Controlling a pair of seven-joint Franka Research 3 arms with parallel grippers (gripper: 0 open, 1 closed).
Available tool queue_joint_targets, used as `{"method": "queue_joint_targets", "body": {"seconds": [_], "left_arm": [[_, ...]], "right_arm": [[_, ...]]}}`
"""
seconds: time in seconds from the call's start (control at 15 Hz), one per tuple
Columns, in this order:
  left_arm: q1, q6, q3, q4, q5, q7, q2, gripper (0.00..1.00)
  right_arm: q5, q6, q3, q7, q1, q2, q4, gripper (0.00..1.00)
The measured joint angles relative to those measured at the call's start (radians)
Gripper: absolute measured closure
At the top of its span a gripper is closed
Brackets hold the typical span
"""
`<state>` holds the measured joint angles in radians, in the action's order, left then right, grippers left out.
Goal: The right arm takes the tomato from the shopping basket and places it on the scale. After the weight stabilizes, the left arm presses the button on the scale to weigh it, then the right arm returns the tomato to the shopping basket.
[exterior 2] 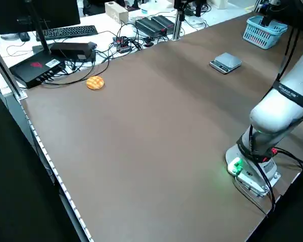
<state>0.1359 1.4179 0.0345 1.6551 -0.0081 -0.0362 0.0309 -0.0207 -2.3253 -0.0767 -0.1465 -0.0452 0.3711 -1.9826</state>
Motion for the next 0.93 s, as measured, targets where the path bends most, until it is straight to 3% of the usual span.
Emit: {"method": "queue_joint_targets", "body": {"seconds": [0.93], "left_arm": [[0.001, 0.05, -0.064, -0.006, 0.0, 0.058, -0.065, 0.0]], "right_arm": [[0.0, -0.042, 0.0, 0.0, -0.003, 0.065, -0.002, 0.04]]}}
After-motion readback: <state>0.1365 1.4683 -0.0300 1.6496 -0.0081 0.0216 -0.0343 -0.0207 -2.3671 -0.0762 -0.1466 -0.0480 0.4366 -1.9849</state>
